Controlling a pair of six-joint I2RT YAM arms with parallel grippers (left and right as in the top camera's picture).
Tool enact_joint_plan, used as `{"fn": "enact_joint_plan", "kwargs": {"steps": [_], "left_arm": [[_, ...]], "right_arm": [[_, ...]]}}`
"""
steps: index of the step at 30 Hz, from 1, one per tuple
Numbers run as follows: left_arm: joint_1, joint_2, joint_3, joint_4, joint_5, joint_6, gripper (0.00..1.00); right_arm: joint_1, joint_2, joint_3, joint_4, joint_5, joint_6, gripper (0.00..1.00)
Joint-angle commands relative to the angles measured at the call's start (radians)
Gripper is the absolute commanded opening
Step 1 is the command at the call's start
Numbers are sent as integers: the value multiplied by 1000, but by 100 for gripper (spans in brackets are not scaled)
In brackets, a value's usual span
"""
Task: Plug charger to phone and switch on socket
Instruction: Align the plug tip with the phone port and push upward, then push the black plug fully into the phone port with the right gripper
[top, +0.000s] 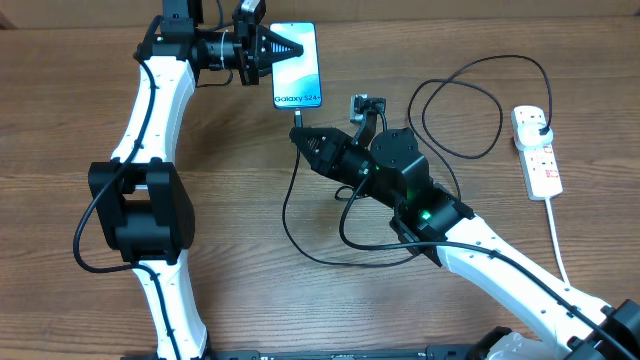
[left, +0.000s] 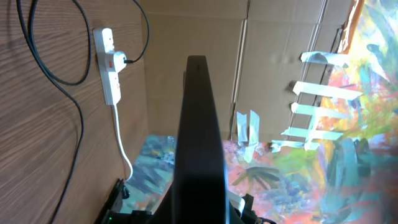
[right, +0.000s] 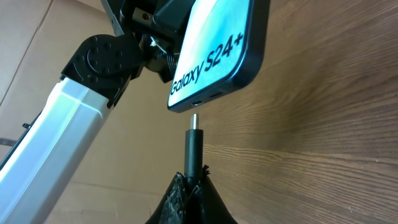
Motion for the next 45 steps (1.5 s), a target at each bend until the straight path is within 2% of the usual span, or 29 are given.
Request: {"fn": "enact_joint_plan", "kwargs": {"steps": [1,13,22,28,37,45], "left_arm": [[3,-5,18,5,46,-32,4],[2,-5,18,16,46,-23,4],[2,-5,18,24,46,-14,4],[2,-5,18,25,46,-14,4],[3,-5,18,27,46,-14,4],[3,-5,18,32,46,-13,4]], "right_arm": [[3,0,1,2,21,-8,4],[2,0,1,4,34,-8,4],[2,0,1,54,-37,-52,4],[-12,6,-5,33,-61,112,4],[-76,20,-35,117,-174,212,4],[-82,20,-90,220,-175,170,4]]}}
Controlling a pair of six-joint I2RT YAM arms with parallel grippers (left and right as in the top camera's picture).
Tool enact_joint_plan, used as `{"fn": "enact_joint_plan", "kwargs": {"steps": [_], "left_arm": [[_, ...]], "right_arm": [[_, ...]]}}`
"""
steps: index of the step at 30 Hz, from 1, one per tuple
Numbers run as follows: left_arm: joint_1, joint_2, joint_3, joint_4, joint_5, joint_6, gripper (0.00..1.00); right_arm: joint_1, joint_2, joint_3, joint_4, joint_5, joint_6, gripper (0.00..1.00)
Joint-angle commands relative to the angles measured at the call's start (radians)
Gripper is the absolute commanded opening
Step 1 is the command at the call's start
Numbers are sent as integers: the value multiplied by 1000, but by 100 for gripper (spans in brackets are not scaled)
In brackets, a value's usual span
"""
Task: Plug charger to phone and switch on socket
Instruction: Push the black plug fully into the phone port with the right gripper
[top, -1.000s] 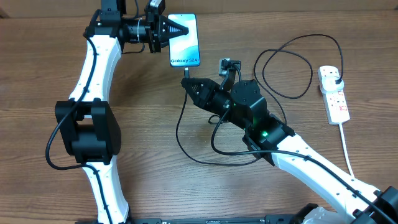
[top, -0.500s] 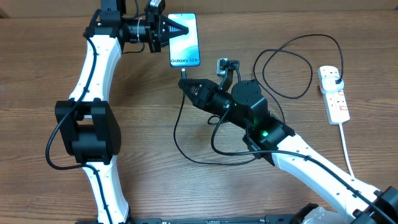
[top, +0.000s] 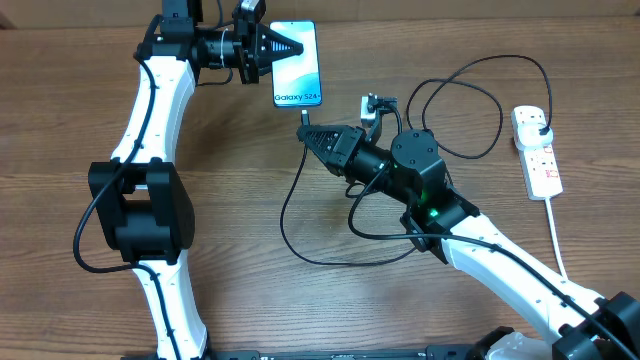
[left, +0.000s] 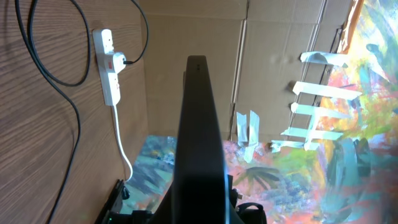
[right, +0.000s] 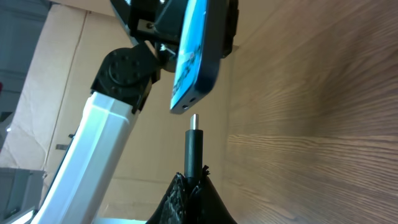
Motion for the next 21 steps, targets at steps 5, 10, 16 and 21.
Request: {"fn": "enact_joint_plan", "kwargs": {"steps": [5,10,16,21], "left_arm": [[-5,-5,18,6,45,5,4],[-19,-5,18,9,42,5,4],[-30,-5,17,9,37,5,4],[-31,-5,18,8,37,16,4]], "right_arm": [[-2,5,-7,16,-3,-69,4],[-2,5,-7,8,3,-69,4],[-2,5,-7,8,3,-69,4],[-2,5,-7,8,11,-68,4]]}}
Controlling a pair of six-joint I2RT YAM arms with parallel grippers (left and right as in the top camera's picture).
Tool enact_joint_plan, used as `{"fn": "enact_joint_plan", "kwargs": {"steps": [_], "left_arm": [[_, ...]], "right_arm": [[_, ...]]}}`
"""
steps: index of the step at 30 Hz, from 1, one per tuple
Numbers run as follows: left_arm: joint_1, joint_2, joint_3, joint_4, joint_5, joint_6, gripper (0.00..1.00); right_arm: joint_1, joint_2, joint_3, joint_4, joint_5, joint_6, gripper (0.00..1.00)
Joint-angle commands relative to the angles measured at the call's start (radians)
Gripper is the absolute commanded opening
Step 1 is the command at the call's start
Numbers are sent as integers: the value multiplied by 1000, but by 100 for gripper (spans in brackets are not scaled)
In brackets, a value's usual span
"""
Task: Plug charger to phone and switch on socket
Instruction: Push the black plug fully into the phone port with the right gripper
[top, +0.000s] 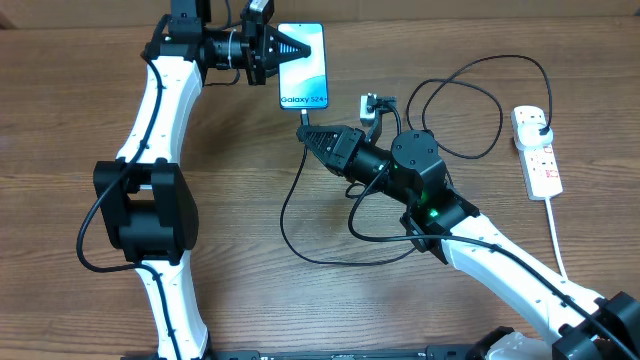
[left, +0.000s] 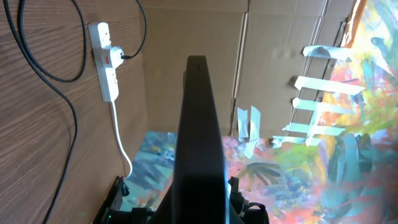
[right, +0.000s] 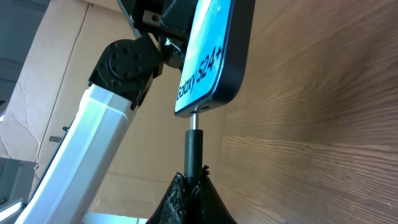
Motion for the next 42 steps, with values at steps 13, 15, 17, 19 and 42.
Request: {"fn": "enact_joint_plan", "kwargs": {"steps": [13,15,17,19,42], "left_arm": [[-13,-5,17,6,38,24,4],[-16,-5,17,6,38,24,4],[-20,-5,17,6,38,24,4],[-22,-5,17,6,38,24,4],[-65,-5,17,2,47,85,4]], "right_arm": [[-3,5,-6,6,31,-9,4],[-3,5,-6,6,33,-8,4],[-3,5,-6,6,35,-9,4],[-3,5,-6,6,35,-9,4],[-32,5,-6,2,38,-8,4]]}}
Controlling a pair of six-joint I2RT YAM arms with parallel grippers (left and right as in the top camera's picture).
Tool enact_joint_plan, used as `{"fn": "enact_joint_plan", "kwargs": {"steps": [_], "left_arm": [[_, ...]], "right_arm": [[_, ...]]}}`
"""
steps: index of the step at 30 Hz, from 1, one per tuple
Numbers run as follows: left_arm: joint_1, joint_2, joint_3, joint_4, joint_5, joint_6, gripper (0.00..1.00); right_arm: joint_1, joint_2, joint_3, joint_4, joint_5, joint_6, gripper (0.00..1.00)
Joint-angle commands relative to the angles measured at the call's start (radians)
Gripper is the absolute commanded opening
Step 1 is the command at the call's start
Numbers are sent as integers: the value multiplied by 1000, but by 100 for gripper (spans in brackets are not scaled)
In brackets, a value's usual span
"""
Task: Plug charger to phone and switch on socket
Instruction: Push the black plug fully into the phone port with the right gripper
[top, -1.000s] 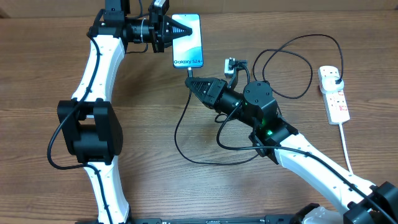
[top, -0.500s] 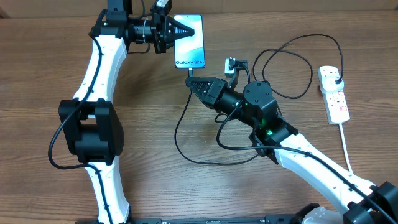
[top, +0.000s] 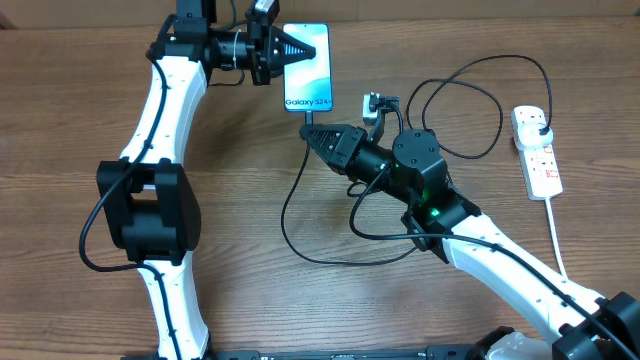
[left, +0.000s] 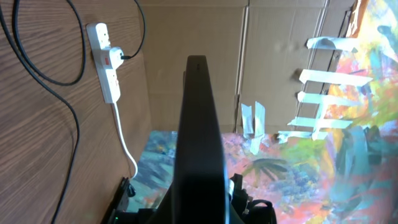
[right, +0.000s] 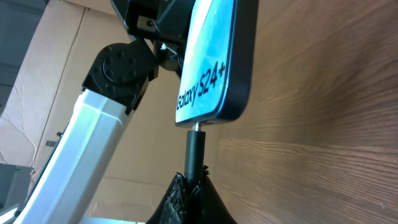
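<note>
My left gripper is shut on the phone, held at the back of the table with its lit "Galaxy S24+" screen up; the left wrist view shows the phone edge-on. My right gripper is shut on the black charger plug, just below the phone's bottom edge. Most of the plug's metal tip is hidden in the phone's port, with only a sliver showing. The black cable loops over the table to the white socket strip at the right.
The cable makes a second loop between my right arm and the socket strip. A white lead runs from the strip toward the front edge. Cardboard panels and painted sheets stand beyond the table.
The phone has shifted slightly right and closer to the plug. The plug's metal tip, then just touching the port, now sits mostly inside it.
The plug was held a short gap below the phone's bottom edge, with the phone in my left gripper. The right gripper then stood rotated and nearer, tip still clear. After that the tip met the port, and now it is mostly in.
</note>
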Motion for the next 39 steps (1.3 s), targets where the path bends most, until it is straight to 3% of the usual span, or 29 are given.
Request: {"fn": "enact_joint_plan", "kwargs": {"steps": [1,22,30,39], "left_arm": [[-43,-5,17,-2,51,45,4],[-43,-5,17,-4,51,52,4],[-6,-5,17,-4,51,52,4],[34,-5,17,-4,31,132,4]], "right_arm": [[-22,5,-5,12,26,-8,4],[-55,5,-5,-37,6,-8,4],[-55,5,-5,-54,-6,-8,17],[-55,5,-5,-53,-13,-8,44]]}}
